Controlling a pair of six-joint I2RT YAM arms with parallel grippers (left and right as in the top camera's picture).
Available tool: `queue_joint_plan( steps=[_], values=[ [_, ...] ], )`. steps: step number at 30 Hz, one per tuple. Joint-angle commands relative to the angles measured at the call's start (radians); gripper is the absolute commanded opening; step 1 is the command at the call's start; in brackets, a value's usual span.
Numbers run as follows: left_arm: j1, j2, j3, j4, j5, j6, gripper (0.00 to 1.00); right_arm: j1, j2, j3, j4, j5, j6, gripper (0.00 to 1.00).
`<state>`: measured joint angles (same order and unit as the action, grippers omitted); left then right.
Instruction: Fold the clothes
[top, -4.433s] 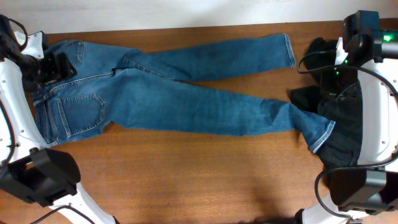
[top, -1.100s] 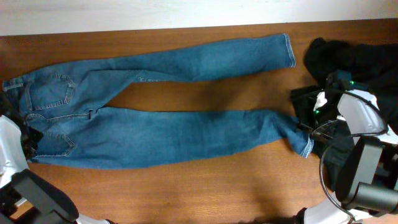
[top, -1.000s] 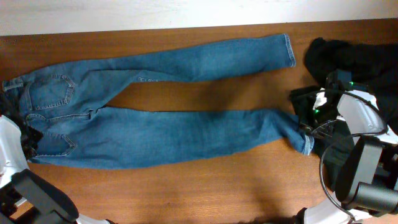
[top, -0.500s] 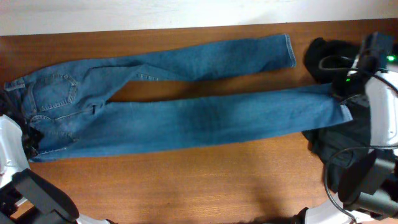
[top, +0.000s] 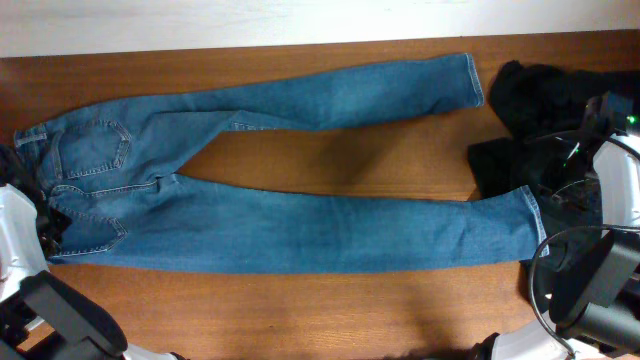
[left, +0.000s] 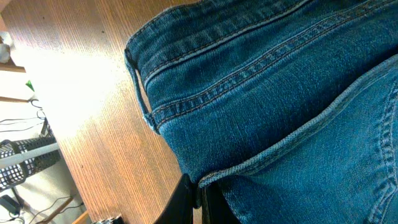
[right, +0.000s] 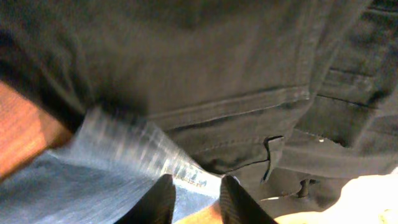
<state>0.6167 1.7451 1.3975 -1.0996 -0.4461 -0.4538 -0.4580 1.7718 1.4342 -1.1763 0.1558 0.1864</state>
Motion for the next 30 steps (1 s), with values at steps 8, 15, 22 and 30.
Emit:
queue_joint_plan(
  steps=[8,15,22,30],
  values=[
    [0.008,0.001,-0.002,0.007,-0.081,0.003,0.24,0.075,-0.016,0.196,0.034,-0.261,-0.232,0.36],
    [0.014,0.0,-0.002,0.074,0.051,0.036,0.49,0.256,-0.014,0.201,0.108,-0.277,-0.276,0.4],
    [-0.153,0.0,-0.002,0.383,0.556,0.225,0.04,0.306,-0.013,0.198,0.134,-0.281,-0.276,0.35],
    [-0.298,0.056,-0.004,0.389,0.457,0.224,0.03,0.385,0.06,0.199,0.32,-0.284,-0.276,0.04]
  ],
)
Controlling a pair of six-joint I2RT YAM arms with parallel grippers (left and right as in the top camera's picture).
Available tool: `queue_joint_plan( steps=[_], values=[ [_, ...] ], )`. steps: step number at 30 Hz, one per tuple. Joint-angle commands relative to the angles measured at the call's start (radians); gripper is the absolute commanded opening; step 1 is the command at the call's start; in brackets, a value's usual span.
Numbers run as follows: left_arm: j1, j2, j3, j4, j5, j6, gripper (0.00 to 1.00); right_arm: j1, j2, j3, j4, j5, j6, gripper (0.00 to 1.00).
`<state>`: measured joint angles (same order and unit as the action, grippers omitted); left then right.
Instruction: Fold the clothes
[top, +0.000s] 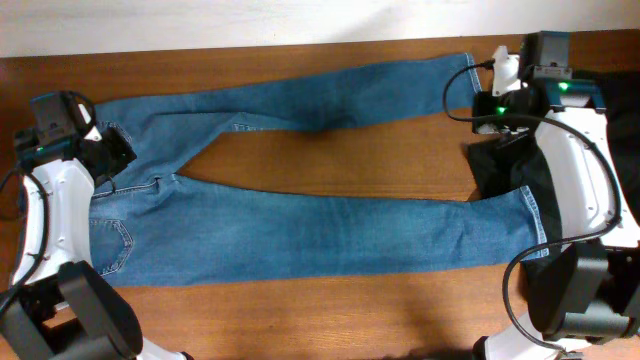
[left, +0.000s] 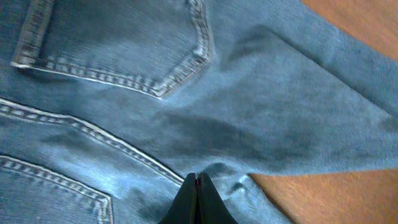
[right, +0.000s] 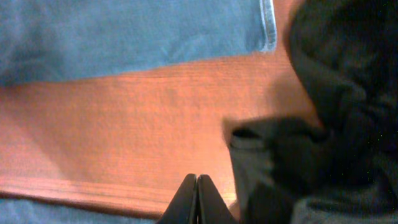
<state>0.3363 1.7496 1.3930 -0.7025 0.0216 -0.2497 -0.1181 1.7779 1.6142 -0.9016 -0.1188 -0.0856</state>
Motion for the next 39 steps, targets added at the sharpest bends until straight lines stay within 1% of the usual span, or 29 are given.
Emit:
queue_joint_plan(
  steps=[1,2,4,5,7,8,11,13,14,18,20,24,25,27,28,29,30,31,32,34,35,37,38,39],
  values=[
    [-0.022,0.072,0.0,-0.005,-0.011,0.02,0.03,0.064,0.083,0.019,0.09,-0.009,-0.004,0.04],
    [-0.025,0.093,0.0,0.002,-0.011,0.02,0.03,0.074,0.1,0.02,0.124,-0.01,-0.004,0.04],
    [-0.033,0.16,0.0,0.039,-0.009,0.02,0.02,0.111,0.164,0.023,0.294,-0.01,-0.003,0.04],
    [-0.035,0.175,0.0,0.046,-0.009,0.02,0.02,0.119,0.177,0.023,0.33,-0.01,-0.003,0.06],
    [-0.042,0.231,0.0,0.062,0.017,0.02,0.02,0.15,0.233,0.023,0.472,-0.01,-0.004,0.06],
    [-0.047,0.264,0.0,0.06,0.024,0.02,0.01,0.167,0.269,0.023,0.538,-0.009,-0.003,0.06],
    [-0.054,0.318,0.0,0.011,0.023,0.021,0.01,0.2,0.37,0.023,0.652,-0.009,-0.002,0.06],
    [-0.054,0.325,0.0,-0.041,0.003,0.021,0.01,0.204,0.424,0.023,0.684,-0.009,0.023,0.06],
    [-0.054,0.326,0.0,-0.075,-0.034,0.021,0.01,0.203,0.444,0.023,0.692,-0.008,0.036,0.06],
    [-0.051,0.326,-0.006,-0.207,-0.257,0.021,0.01,0.195,0.507,0.023,0.72,-0.001,0.042,0.06],
    [-0.049,0.326,-0.023,-0.231,-0.296,0.021,0.01,0.179,0.537,0.023,0.742,0.002,0.043,0.06],
    [-0.049,0.327,-0.035,-0.221,-0.296,0.021,0.01,0.15,0.566,0.023,0.75,0.013,0.058,0.07],
    [-0.049,0.327,-0.035,-0.212,-0.296,0.021,0.02,0.139,0.573,0.023,0.747,0.029,0.072,0.11],
    [-0.05,0.327,-0.035,-0.201,-0.295,0.021,0.1,0.116,0.578,0.023,0.739,0.028,0.08,0.17],
    [-0.05,0.327,-0.035,-0.197,-0.295,0.021,0.26,0.109,0.577,0.024,0.734,0.023,0.08,0.29],
    [-0.05,0.327,-0.035,-0.194,-0.295,0.021,0.38,0.108,0.575,0.026,0.729,0.019,0.079,0.31],
    [-0.049,0.327,-0.035,-0.19,-0.295,0.021,0.53,0.103,0.566,0.039,0.705,0.018,0.079,0.44],
    [-0.049,0.327,-0.035,-0.188,-0.295,0.021,0.59,0.103,0.559,0.05,0.691,0.018,0.078,0.56],
    [-0.049,0.327,-0.035,-0.188,-0.295,0.021,0.61,0.103,0.548,0.06,0.678,0.018,0.075,0.63],
    [-0.049,0.327,-0.035,-0.185,-0.296,0.021,0.64,0.104,0.509,0.093,0.639,0.019,0.063,0.7],
    [-0.049,0.327,-0.033,-0.183,-0.296,0.021,0.65,0.103,0.486,0.114,0.612,0.022,0.063,0.77],
    [-0.049,0.325,-0.02,-0.185,-0.299,0.042,0.66,0.097,0.443,0.162,0.547,0.026,0.064,0.83],
    [-0.049,0.32,-0.001,-0.185,-0.299,0.067,0.66,0.086,0.408,0.205,0.485,0.026,0.063,0.89],
    [-0.049,0.315,0.013,-0.185,-0.299,0.074,0.66,0.078,0.393,0.223,0.459,0.025,0.064,0.9]
  ],
)
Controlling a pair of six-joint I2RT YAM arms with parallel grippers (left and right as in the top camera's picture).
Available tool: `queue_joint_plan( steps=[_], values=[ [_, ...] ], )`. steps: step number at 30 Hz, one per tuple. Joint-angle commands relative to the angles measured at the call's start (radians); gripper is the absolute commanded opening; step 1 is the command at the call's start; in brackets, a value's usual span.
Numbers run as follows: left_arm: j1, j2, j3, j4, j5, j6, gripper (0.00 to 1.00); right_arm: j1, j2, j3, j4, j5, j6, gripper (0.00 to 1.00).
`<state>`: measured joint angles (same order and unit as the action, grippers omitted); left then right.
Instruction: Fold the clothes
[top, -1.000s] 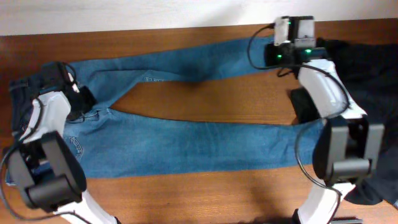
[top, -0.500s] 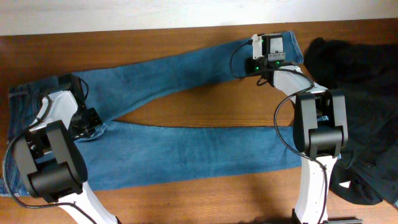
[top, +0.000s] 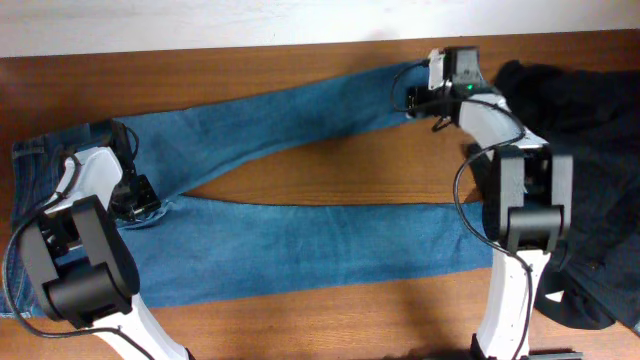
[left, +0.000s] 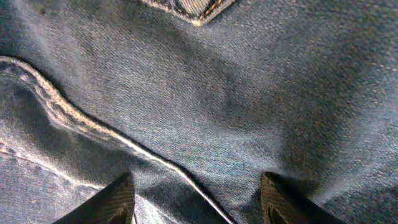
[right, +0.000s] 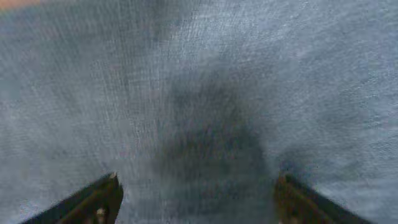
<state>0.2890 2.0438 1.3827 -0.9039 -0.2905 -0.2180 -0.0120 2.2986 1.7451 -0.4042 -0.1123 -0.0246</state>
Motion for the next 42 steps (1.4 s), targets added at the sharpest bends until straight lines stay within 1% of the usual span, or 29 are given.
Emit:
queue_joint_plan(
  steps=[1,3,5,6,8,9,11,15,22,42],
  values=[
    [-0.002,0.012,0.043,0.015,0.013,0.049,0.67,-0.04,-0.15,0.114,-0.073,0.019,0.003,0.91],
    [-0.002,-0.006,0.076,0.012,0.016,0.049,0.68,-0.063,-0.172,0.148,-0.132,0.019,0.003,0.92],
    [-0.002,-0.038,0.105,0.013,0.017,0.049,0.71,-0.099,-0.188,0.183,-0.271,0.013,0.007,0.92],
    [0.0,-0.049,0.109,0.013,0.018,0.049,0.74,-0.108,-0.19,0.188,-0.32,0.011,0.007,0.92],
    [0.005,-0.072,0.11,0.01,0.025,0.049,0.83,-0.126,-0.191,0.189,-0.452,0.011,0.007,0.99],
    [0.007,-0.076,0.11,0.002,0.025,0.049,0.85,-0.135,-0.19,0.189,-0.533,0.011,0.007,0.99],
    [0.016,-0.078,0.11,-0.026,0.031,0.048,0.86,-0.151,-0.19,0.189,-0.628,0.012,0.006,0.99],
    [0.042,-0.078,0.109,-0.044,0.097,0.048,0.86,-0.18,-0.19,0.189,-0.737,0.011,0.007,0.99],
    [0.056,-0.078,0.109,-0.04,0.097,0.048,0.87,-0.187,-0.19,0.189,-0.792,0.011,0.007,0.99],
    [0.056,-0.078,0.109,-0.034,0.112,0.048,0.87,-0.186,-0.19,0.189,-0.801,0.011,0.007,0.99]
  ],
)
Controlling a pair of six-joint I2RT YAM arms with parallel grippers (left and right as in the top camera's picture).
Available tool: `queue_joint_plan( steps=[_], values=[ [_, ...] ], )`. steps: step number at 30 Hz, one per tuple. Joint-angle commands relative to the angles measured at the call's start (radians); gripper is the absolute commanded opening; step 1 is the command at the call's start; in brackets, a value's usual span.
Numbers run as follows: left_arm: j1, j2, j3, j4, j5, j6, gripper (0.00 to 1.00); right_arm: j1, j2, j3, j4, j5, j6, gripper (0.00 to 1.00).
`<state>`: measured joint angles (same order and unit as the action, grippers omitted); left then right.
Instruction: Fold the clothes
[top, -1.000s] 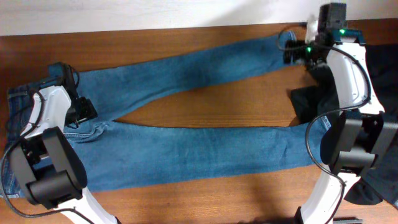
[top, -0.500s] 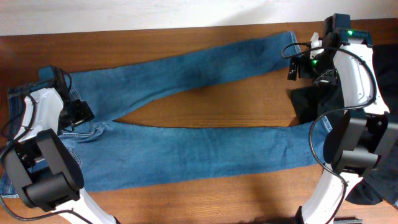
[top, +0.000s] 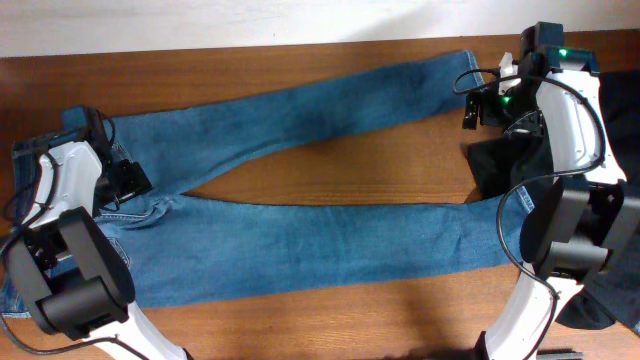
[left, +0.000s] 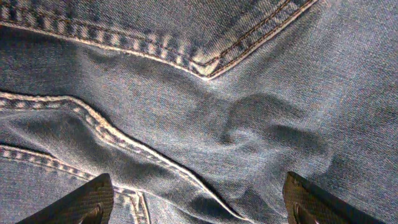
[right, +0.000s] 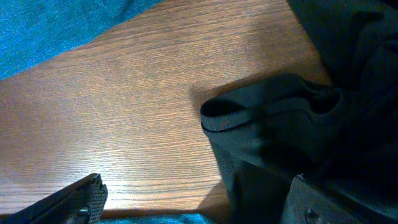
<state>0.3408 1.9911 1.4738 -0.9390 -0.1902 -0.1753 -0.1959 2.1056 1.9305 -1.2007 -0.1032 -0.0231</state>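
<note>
Blue jeans (top: 300, 240) lie flat on the wooden table (top: 330, 170), waist to the left and both legs running right. My left gripper (top: 128, 182) hovers wide open just over the seat. In the left wrist view it (left: 199, 208) frames the seat seam and a pocket corner (left: 208, 65), with nothing held. Beside the upper leg's hem, my right gripper (top: 478, 108) is also wide open. In the right wrist view it (right: 199, 202) spans bare wood and the edge of a black garment (right: 298, 124).
The black garment (top: 500, 165) lies crumpled at the right, between the two leg hems, and reaches the right table edge. A strip of bare wood separates the two legs. The table's far edge runs just behind the upper leg.
My right gripper was pressed close on the denim of the upper leg; now it is to the right of the hem, over wood and black cloth. My left gripper sits slightly higher over the seat, still open.
At first my left gripper was shut at the waistband and my right was by the lower hem and the black garment. Then both were shut and raised, left over the seat, right near the upper hem. Later both were open on the denim, and now they hover open.
</note>
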Motion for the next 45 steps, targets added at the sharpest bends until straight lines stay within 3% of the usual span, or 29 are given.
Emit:
queue_joint_plan(
  steps=[1,23,27,34,38,45],
  values=[
    [0.004,-0.026,0.019,0.0,0.012,0.006,0.87,-0.002,0.003,0.003,-0.008,0.002,0.005,0.99],
    [0.004,-0.113,0.02,-0.018,0.011,0.006,0.87,-0.002,-0.082,0.006,-0.031,0.003,0.005,0.99],
    [0.004,-0.167,0.019,-0.096,0.011,0.004,0.87,-0.003,-0.127,0.006,-0.138,0.01,0.049,0.99],
    [0.021,-0.207,0.019,-0.339,0.011,-0.119,0.87,-0.003,-0.184,0.005,-0.47,0.006,0.137,0.99],
    [0.035,-0.243,0.019,-0.39,0.012,-0.15,0.87,-0.003,-0.232,0.003,-0.493,0.005,0.153,0.99],
    [0.035,-0.457,0.003,-0.38,0.03,-0.145,0.87,-0.018,-0.417,-0.01,-0.48,0.055,0.224,0.99]
  ],
)
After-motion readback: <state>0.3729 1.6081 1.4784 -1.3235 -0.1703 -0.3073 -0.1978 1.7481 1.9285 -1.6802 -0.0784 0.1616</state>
